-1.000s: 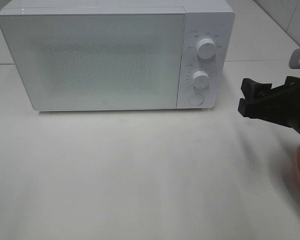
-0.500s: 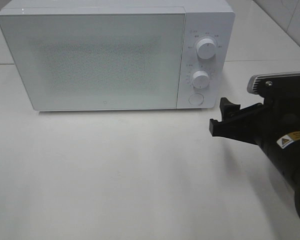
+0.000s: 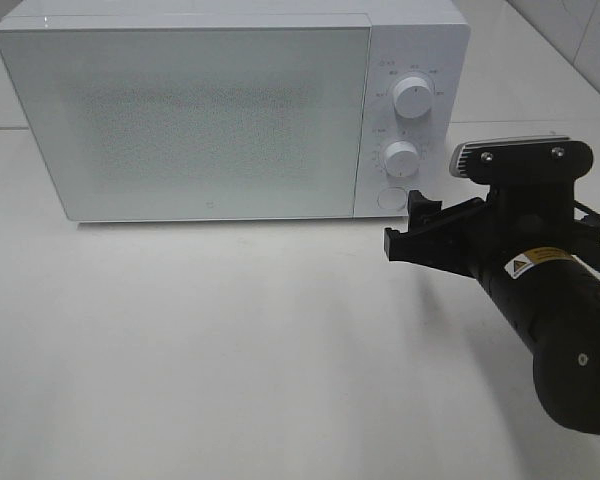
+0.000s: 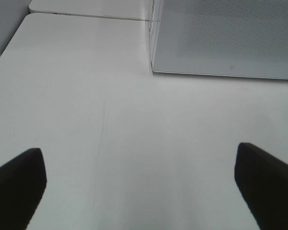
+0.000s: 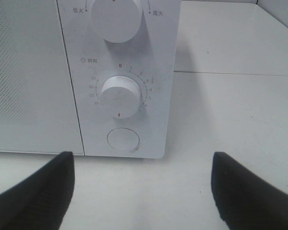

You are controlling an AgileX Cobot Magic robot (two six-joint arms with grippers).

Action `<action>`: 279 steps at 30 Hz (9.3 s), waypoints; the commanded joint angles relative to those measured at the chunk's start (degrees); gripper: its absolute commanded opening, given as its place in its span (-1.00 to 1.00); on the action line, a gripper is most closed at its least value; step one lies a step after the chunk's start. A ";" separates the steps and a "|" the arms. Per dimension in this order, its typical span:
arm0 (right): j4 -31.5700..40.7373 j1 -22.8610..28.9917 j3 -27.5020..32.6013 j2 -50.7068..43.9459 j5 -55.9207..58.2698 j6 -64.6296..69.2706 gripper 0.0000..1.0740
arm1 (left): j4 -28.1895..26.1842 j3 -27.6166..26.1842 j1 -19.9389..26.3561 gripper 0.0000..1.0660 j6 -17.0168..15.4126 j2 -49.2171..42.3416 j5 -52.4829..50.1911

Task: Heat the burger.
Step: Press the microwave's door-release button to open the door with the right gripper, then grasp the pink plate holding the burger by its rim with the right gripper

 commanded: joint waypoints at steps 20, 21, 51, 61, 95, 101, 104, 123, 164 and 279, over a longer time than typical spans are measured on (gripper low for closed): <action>-0.40 0.34 -0.52 0.00 0.92 39.02 -0.22 | -0.40 0.06 0.23 0.88 -0.17 -0.92 0.06; -0.40 0.34 -0.52 0.00 0.92 39.02 -0.22 | -0.40 0.06 0.23 0.88 -0.17 -0.92 0.06; -0.63 0.17 -1.03 1.95 5.39 88.35 -1.00 | -0.40 0.06 0.23 0.88 -0.17 -0.92 0.06; -3.67 0.17 -6.42 9.17 5.56 92.93 -1.00 | -0.40 0.06 0.23 0.88 -0.17 -0.92 0.06; -13.92 -11.86 -22.75 20.97 13.64 98.66 -1.00 | -0.40 0.06 0.23 0.88 -0.17 -0.92 0.06; -13.52 -13.18 -23.15 21.03 13.64 98.03 -1.00 | -0.40 0.06 0.23 0.88 -0.17 -0.92 0.06; -13.52 -13.35 -23.15 21.14 13.87 97.98 -1.00 | -0.40 0.06 0.23 0.88 -0.17 -0.92 0.06; -13.92 -14.78 -26.70 24.01 13.69 98.26 -1.00 | -0.40 0.06 0.23 0.88 -0.17 -0.92 0.06; -17.02 -15.70 -35.70 28.25 0.63 96.31 -1.00 | -0.40 0.06 0.23 0.88 -0.17 -0.92 0.06; -57.18 -31.80 -25.73 -15.53 117.69 25.50 0.87 | -0.40 0.06 0.23 0.88 -0.17 -0.92 0.00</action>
